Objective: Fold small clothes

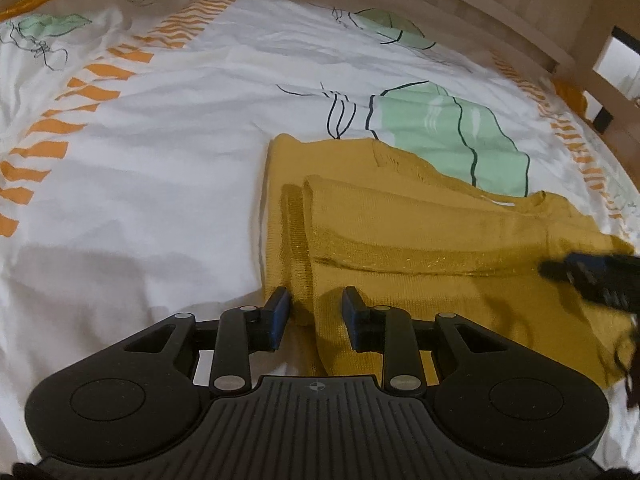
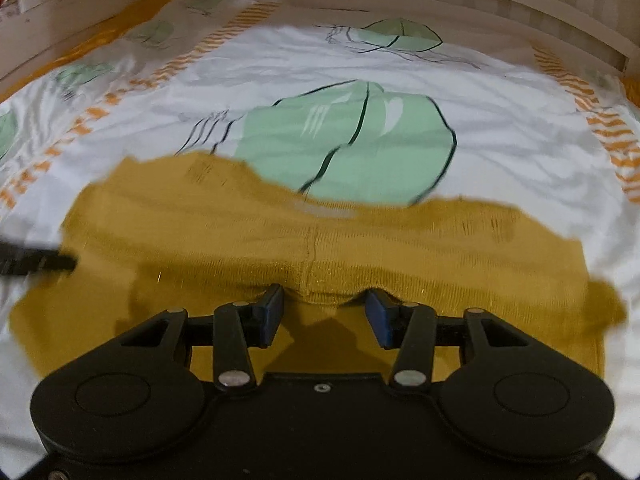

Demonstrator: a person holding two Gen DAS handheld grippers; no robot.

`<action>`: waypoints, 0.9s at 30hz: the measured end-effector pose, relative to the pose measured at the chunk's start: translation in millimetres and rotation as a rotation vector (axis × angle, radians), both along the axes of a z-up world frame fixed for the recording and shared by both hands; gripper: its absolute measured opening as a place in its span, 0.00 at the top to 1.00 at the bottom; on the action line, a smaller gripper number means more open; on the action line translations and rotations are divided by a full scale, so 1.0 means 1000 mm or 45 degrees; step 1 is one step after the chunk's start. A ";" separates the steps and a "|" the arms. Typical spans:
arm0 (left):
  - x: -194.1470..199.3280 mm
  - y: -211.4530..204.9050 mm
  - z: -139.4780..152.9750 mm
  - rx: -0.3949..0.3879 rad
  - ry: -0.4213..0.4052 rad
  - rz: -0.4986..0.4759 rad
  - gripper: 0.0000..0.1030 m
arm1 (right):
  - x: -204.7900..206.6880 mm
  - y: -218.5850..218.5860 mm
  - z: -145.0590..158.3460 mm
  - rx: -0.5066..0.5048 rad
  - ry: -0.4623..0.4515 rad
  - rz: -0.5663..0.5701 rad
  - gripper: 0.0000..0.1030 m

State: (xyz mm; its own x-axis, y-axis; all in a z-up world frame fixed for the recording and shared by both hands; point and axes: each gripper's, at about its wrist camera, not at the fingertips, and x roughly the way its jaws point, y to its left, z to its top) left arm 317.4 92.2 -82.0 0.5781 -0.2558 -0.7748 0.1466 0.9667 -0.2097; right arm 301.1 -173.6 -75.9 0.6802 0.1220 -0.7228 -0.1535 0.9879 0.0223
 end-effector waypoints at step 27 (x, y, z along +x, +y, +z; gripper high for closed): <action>0.011 -0.007 0.008 0.054 -0.045 -0.080 0.71 | -0.050 -0.036 0.020 0.029 -0.084 0.022 0.47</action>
